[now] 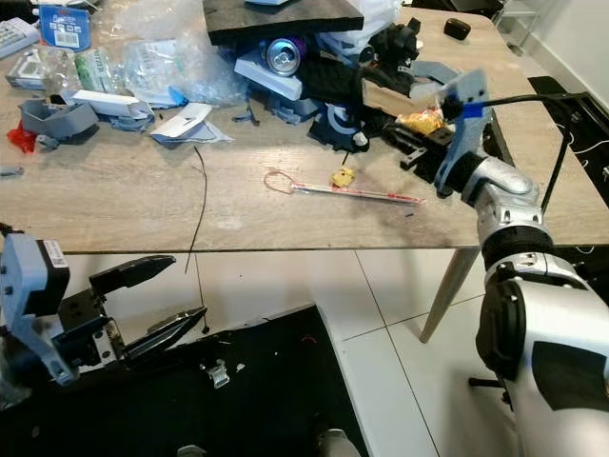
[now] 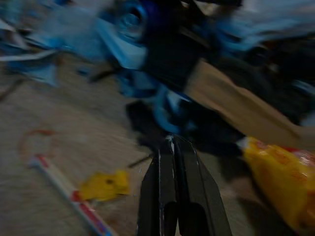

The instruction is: Picking trash to rubbish bin

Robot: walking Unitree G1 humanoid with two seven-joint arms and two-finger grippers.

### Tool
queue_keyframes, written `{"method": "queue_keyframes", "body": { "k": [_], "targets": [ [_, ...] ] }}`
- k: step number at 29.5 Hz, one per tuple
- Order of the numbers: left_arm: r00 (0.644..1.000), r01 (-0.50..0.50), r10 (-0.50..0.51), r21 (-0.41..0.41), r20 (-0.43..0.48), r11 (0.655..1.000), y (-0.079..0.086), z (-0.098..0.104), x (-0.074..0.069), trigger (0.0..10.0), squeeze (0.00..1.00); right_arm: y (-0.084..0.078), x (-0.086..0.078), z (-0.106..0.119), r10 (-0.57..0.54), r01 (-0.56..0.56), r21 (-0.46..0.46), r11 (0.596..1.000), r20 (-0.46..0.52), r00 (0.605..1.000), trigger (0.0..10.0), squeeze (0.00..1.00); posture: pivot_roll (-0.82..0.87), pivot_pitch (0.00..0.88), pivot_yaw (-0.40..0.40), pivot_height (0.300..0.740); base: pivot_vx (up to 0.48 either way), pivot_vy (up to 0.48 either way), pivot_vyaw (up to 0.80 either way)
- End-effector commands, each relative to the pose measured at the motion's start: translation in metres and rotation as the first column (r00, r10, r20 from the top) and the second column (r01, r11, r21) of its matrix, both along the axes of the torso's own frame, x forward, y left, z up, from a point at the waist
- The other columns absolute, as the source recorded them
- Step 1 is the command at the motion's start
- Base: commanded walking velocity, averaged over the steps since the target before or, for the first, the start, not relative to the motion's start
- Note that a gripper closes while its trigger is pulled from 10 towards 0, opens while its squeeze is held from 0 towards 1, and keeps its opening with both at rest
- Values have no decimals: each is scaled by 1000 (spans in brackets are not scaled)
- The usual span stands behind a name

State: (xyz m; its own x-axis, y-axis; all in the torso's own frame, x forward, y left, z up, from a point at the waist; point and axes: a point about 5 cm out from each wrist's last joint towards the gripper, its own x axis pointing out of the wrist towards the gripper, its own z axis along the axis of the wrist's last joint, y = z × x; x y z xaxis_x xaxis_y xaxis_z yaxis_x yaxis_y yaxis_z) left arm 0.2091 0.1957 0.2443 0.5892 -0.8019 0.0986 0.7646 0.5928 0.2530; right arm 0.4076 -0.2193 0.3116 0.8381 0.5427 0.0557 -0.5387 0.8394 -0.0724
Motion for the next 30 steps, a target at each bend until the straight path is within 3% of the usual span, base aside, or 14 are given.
{"method": "queue_keyframes", "body": {
  "k": [1, 2, 3, 4, 15, 18, 19, 20, 21, 22, 25, 26, 27, 30],
  "targets": [
    [1000, 24, -24, 19, -9, 1000, -3, -3, -1, 10000, 0, -13, 1, -20, -137, 130, -141, 982, -43, 990, 10000, 0, 115, 346, -73, 740, 0, 0, 0],
    [1000, 26, -26, 19, -9, 999, -3, -3, -1, 10000, 0, -17, 2, -26, -205, 191, -216, 958, -44, 978, 10000, 475, 115, 346, -73, 740, 0, 0, 0],
    [1000, 27, -27, 19, -8, 999, -3, -3, -1, 10000, 0, -20, 2, -30, -248, 230, -262, 937, -39, 968, 10000, 475, 115, 346, -73, 740, 0, 0, 0],
    [1000, 29, -29, 20, -9, 999, -3, -3, -1, 10000, 0, -21, 2, -33, -261, 239, -303, 922, -32, 965, 10000, 1000, 115, 348, -69, 740, 0, 0, 0],
    [999, 33, -33, 19, -11, 999, -3, -3, -1, 10000, 0, -12, 4, -48, -257, 226, -482, 846, 2, 966, 10000, 1000, 119, 351, -67, 740, 0, 0, 0],
    [999, 31, -31, 20, -10, 999, -3, -2, -1, 10000, 0, -8, 4, -51, -226, 187, -493, 850, -21, 974, 10000, 1000, 121, 351, -68, 740, 0, 0, 0],
    [1000, 30, -30, 20, -9, 999, -3, -2, -1, 10000, 0, -6, 3, -53, -199, 154, -500, 852, -39, 979, 10000, 1000, 121, 349, -71, 740, 0, 0, 0],
    [1000, 29, -29, 19, -8, 999, -3, -3, -1, 10000, 0, -1, 1, -54, -103, 43, -509, 860, -90, 991, 10000, 1000, 121, 349, -71, 740, 0, 0, 0],
    [1000, 29, -29, 19, -8, 999, -3, -3, -1, 10000, 0, -1, 1, -54, -103, 43, -509, 860, -90, 991, 10000, 1000, 121, 349, -71, 740, 0, 0, 0],
    [1000, 27, -27, 19, -7, 999, -3, -3, -1, 10000, 0, 2, -2, -55, -13, -61, -529, 847, -135, 991, 10000, 1000, 118, 344, -73, 740, 0, 0, 0],
    [1000, 26, -26, 18, -6, 1000, -3, -3, -1, 10000, 0, 3, -5, -54, 59, -146, -528, 837, -179, 982, 10000, 1000, 118, 344, -73, 740, 0, 0, 0],
    [1000, 26, -26, 17, -5, 1000, -3, -3, -1, 10000, 0, 3, -6, -54, 85, -179, -529, 830, -197, 977, 10000, 1000, 113, 344, -75, 740, 0, 0, 0],
    [1000, 26, -26, 16, -4, 1000, -3, -3, -1, 10000, 0, 2, -11, -56, 153, -278, -546, 791, -262, 953, 10000, 1000, 113, 344, -75, 740, 0, 0, 0],
    [1000, 27, -27, 16, -3, 1000, -3, -3, 0, 10000, 0, 0, -13, -57, 178, -318, -557, 767, -292, 940, 10000, 1000, 105, 341, -76, 740, 0, 0, 0]
  ]
}}
